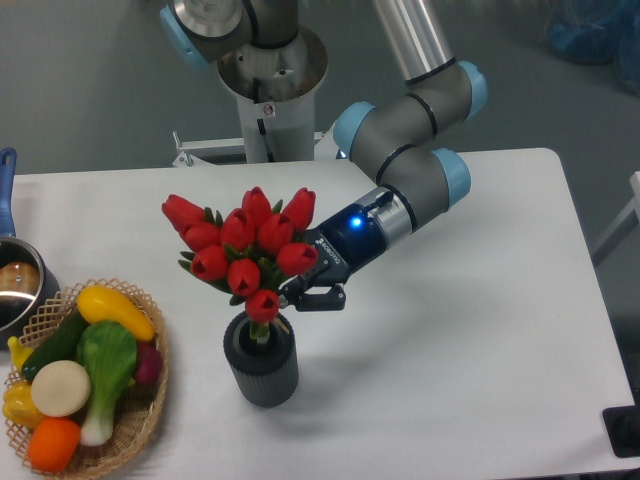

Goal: Insert the flowers into the vase
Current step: 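Lower the tulip stems down into the grey vase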

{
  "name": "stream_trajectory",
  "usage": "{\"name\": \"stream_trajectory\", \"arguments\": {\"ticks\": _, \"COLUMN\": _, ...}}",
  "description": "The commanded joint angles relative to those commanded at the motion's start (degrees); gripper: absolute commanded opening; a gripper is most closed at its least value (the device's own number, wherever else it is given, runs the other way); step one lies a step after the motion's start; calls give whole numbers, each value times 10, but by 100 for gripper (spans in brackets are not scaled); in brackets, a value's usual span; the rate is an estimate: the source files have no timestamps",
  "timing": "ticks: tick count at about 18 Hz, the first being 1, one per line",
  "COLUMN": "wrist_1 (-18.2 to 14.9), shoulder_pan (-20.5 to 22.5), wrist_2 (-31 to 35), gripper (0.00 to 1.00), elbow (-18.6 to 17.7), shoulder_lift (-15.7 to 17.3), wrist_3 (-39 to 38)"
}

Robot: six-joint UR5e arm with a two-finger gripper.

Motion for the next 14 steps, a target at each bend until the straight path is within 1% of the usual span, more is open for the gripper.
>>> {"name": "stream_trajectory", "arguments": {"ticks": 5, "wrist_1": -2, "shoulder_pan": -3, "wrist_2": 1, "gripper": 19, "elbow": -2, "shoulder_lift": -4, "wrist_3": -1}}
{"name": "stream_trajectory", "arguments": {"ticks": 12, "wrist_1": 0, "shoulder_pan": -8, "wrist_2": 2, "gripper": 19, "elbow": 6, "shoulder_lift": -22, "wrist_3": 0}}
{"name": "stream_trajectory", "arguments": {"ticks": 14, "wrist_1": 0, "shoulder_pan": -8, "wrist_2": 14, "gripper": 19, "elbow": 6, "shoulder_lift": -26, "wrist_3": 0}}
